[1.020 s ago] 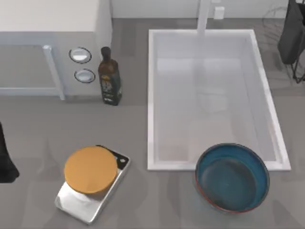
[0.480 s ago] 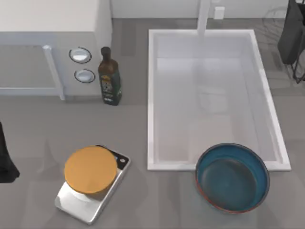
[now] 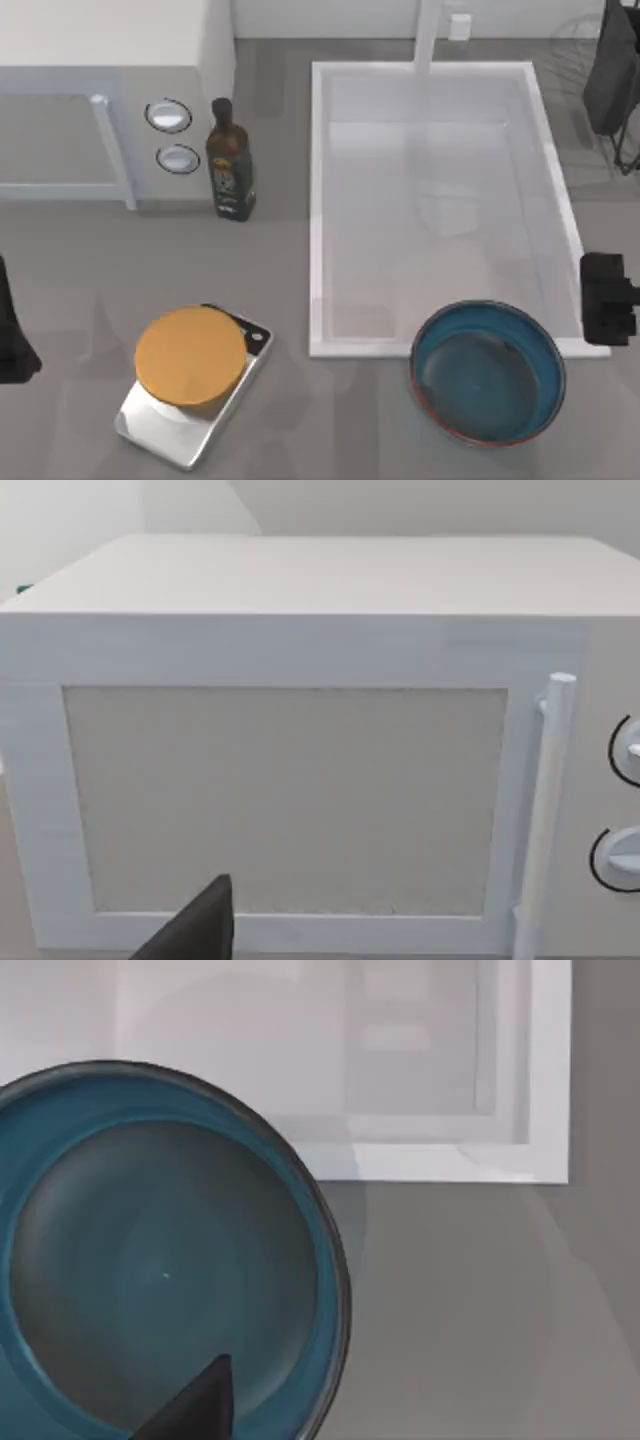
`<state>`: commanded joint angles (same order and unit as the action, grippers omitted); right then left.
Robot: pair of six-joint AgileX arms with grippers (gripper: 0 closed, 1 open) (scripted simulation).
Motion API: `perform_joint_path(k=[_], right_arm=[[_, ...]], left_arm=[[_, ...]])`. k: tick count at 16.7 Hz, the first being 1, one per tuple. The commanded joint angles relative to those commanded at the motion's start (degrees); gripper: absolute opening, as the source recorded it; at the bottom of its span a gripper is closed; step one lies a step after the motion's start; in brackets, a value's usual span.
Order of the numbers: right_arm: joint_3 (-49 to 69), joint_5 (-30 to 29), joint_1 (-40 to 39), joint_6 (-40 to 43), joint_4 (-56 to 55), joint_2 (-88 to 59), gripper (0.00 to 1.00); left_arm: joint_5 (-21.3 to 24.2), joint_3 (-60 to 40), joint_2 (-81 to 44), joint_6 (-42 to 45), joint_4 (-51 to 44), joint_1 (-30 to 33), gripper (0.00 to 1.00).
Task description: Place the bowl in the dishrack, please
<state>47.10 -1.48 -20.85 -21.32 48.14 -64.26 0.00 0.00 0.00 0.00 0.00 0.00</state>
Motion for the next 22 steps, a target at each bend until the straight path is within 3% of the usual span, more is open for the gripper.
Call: perform_joint_path(k=[6, 12, 16, 22], right_arm=[[15.0, -0.5, -6.4, -6.5, 14.2, -18.9, 1.0], [17.4, -0.7, -7.4, -7.4, 16.3, -21.6, 1.0], [15.6, -0.6, -7.1, -7.3, 13.9, -22.4, 1.0], [6.1, -0.6, -6.9, -7.0, -2.6, -28.7, 1.0]], left_arm=[[0.0, 0.0, 0.0, 0.0, 0.0, 0.0, 1.0], [0.0, 0.0, 0.0, 0.0, 0.0, 0.0, 1.0], [0.0, 0.0, 0.0, 0.0, 0.0, 0.0, 1.0], [0.0, 0.0, 0.0, 0.0, 0.0, 0.0, 1.0]])
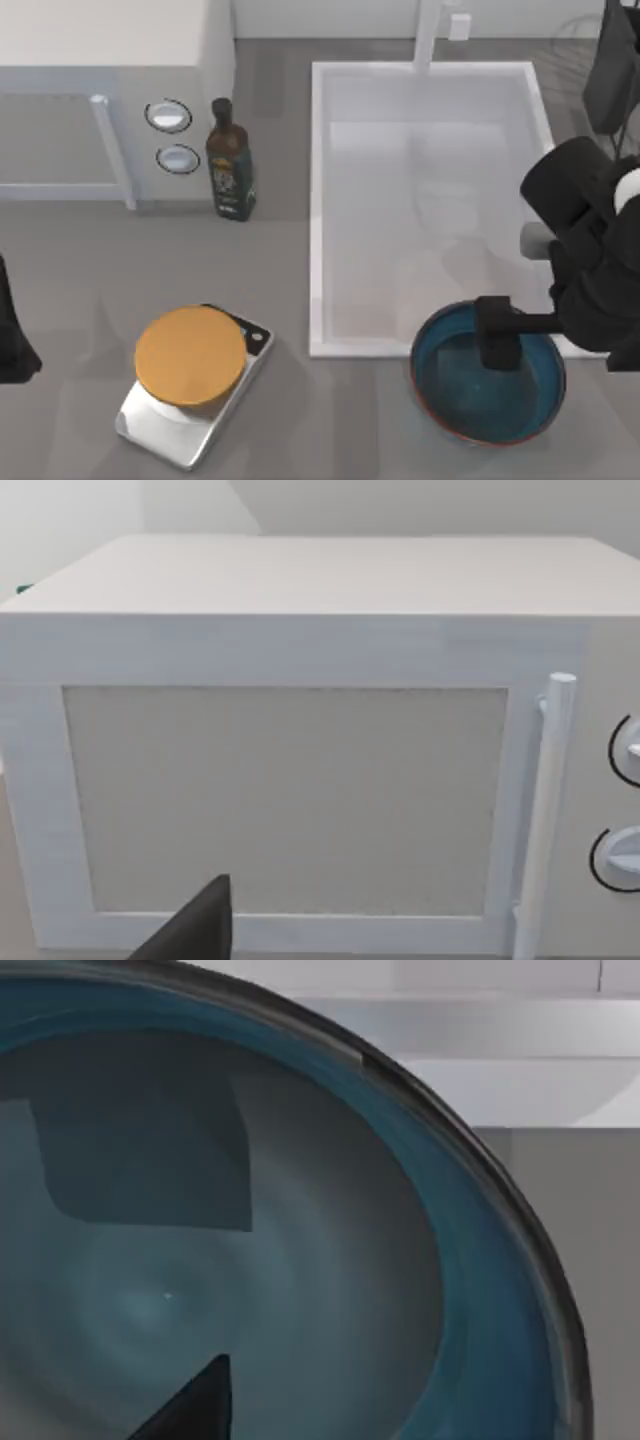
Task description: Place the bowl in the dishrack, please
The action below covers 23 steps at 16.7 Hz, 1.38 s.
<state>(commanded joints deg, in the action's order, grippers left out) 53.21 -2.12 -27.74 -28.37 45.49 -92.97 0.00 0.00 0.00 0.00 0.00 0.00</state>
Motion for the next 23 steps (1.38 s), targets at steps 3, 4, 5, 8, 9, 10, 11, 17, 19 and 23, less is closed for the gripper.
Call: perform_joint_path(k=[3, 4, 5, 8, 9, 10, 11, 17, 19, 23], right_arm=[[-3.2, 0.0, 0.1, 0.1, -4.8, -2.0, 1.0], [-3.5, 0.0, 0.1, 0.1, -5.2, -2.2, 1.0], [-3.5, 0.0, 0.1, 0.1, -5.2, -2.2, 1.0], [-3.5, 0.0, 0.1, 0.1, -5.2, -2.2, 0.92], [-3.5, 0.0, 0.1, 0.1, -5.2, -2.2, 0.85], [-3.5, 0.0, 0.1, 0.1, -5.2, -2.2, 0.77], [-3.5, 0.0, 0.1, 0.1, -5.2, -2.2, 0.7], [-3.5, 0.0, 0.1, 0.1, -5.2, -2.2, 0.25], [-3.5, 0.0, 0.1, 0.1, -5.2, -2.2, 0.1], [-3.5, 0.0, 0.1, 0.1, -5.2, -2.2, 0.0]], left_arm=[[0.0, 0.0, 0.0, 0.0, 0.0, 0.0, 1.0], [0.0, 0.0, 0.0, 0.0, 0.0, 0.0, 1.0], [0.0, 0.0, 0.0, 0.0, 0.0, 0.0, 1.0], [0.0, 0.0, 0.0, 0.0, 0.0, 0.0, 1.0], [0.0, 0.0, 0.0, 0.0, 0.0, 0.0, 1.0], [0.0, 0.0, 0.0, 0.0, 0.0, 0.0, 1.0], [0.0, 0.0, 0.0, 0.0, 0.0, 0.0, 1.0], [0.0, 0.0, 0.0, 0.0, 0.0, 0.0, 1.0], [0.0, 0.0, 0.0, 0.0, 0.0, 0.0, 1.0], [0.0, 0.0, 0.0, 0.0, 0.0, 0.0, 1.0]])
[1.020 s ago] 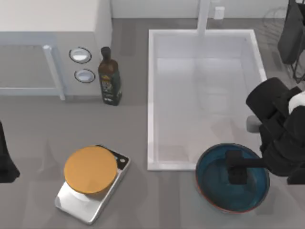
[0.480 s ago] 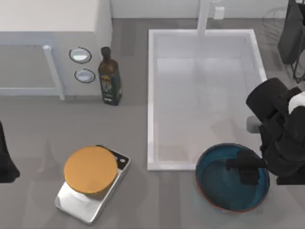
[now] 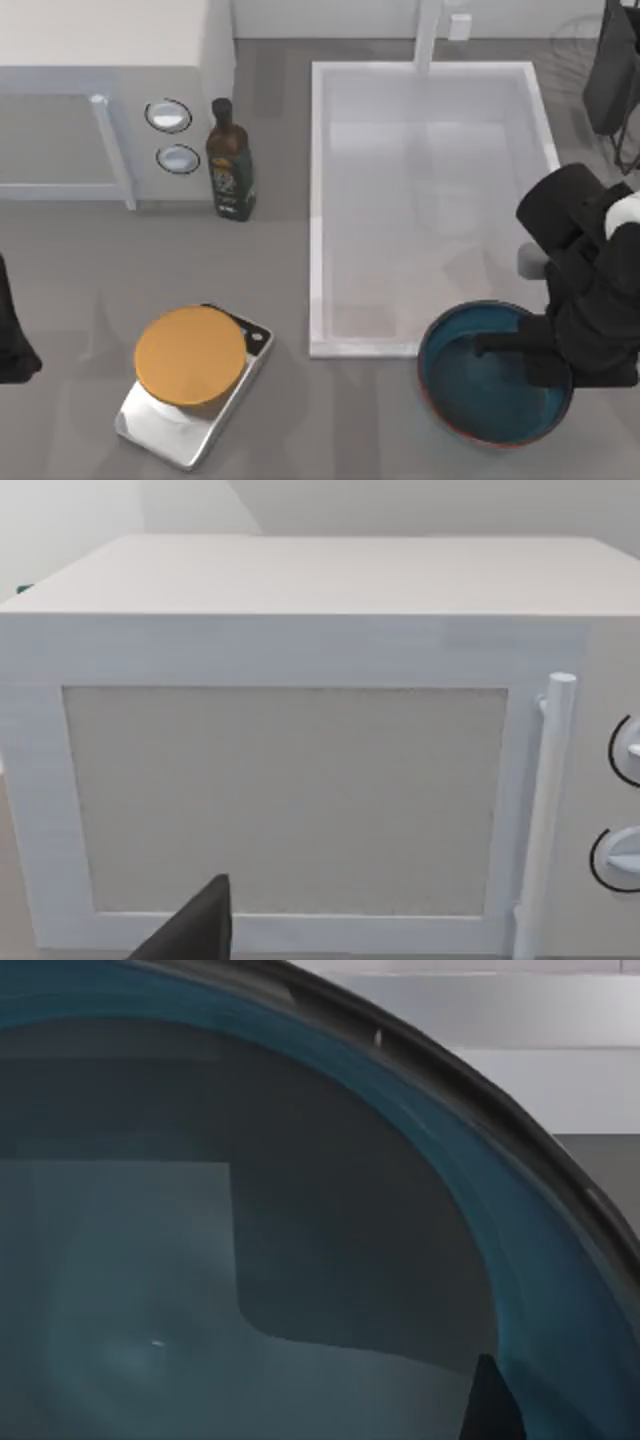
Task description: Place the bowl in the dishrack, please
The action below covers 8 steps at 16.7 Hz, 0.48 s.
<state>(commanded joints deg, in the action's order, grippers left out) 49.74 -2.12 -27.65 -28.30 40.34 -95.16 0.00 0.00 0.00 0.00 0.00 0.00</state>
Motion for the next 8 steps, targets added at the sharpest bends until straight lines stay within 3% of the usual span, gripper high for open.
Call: perform_joint_path(k=[8], right_arm=[[0.9, 0.1, -0.2, -0.1, 0.9, 0.1, 0.0]], left_arm=[[0.0, 0.0, 0.0, 0.0, 0.0, 0.0, 1.0]])
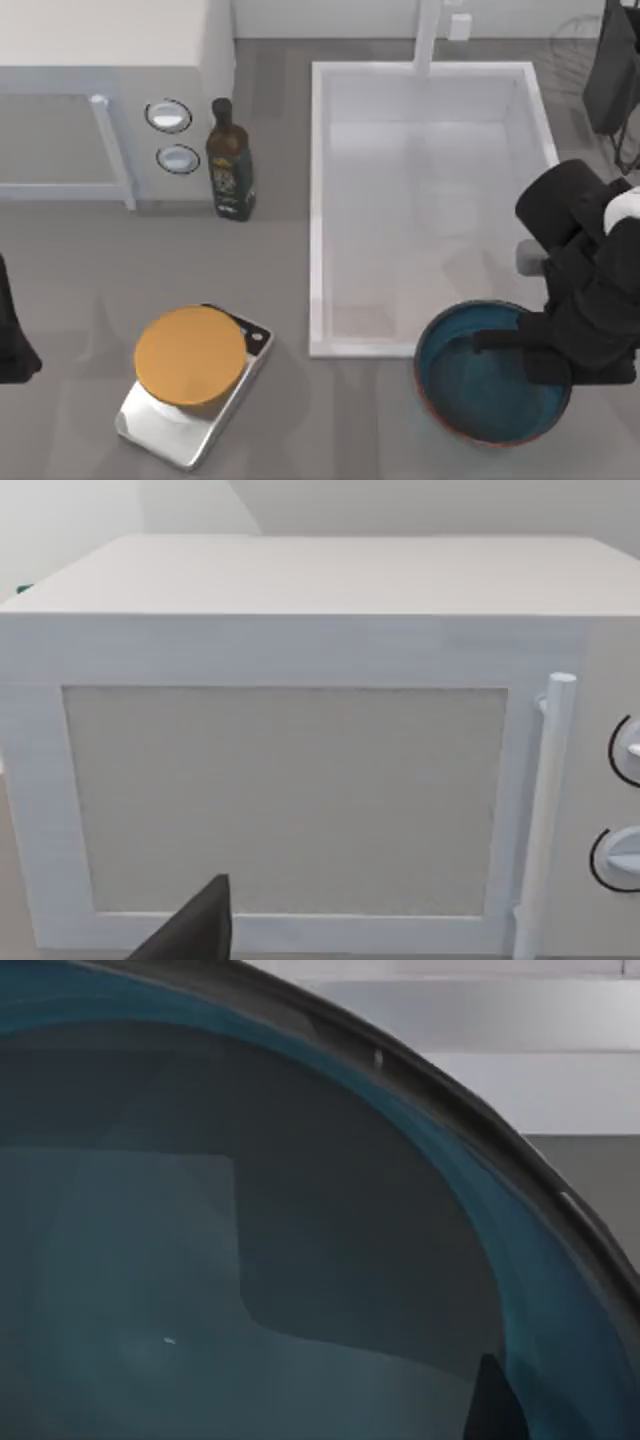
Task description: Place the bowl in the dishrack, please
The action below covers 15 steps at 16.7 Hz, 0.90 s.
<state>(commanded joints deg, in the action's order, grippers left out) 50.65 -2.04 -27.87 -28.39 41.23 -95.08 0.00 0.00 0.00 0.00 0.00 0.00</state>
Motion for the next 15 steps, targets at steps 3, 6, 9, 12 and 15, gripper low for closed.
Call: perform_joint_path(k=[3, 6, 9, 12, 15], right_arm=[[5.7, 0.0, -0.3, 0.1, 5.8, 0.2, 0.0], [15.2, 0.0, -0.2, 0.0, 17.0, 1.1, 0.0], [25.7, 0.0, 0.0, 0.1, 30.7, 2.5, 0.0], [34.6, 0.0, 0.4, 0.4, 40.8, 4.4, 0.0], [39.4, 0.1, 0.7, 0.6, 45.6, 6.0, 0.0]], left_arm=[[0.0, 0.0, 0.0, 0.0, 0.0, 0.0, 1.0], [0.0, 0.0, 0.0, 0.0, 0.0, 0.0, 1.0], [0.0, 0.0, 0.0, 0.0, 0.0, 0.0, 1.0], [0.0, 0.0, 0.0, 0.0, 0.0, 0.0, 1.0], [0.0, 0.0, 0.0, 0.0, 0.0, 0.0, 1.0]])
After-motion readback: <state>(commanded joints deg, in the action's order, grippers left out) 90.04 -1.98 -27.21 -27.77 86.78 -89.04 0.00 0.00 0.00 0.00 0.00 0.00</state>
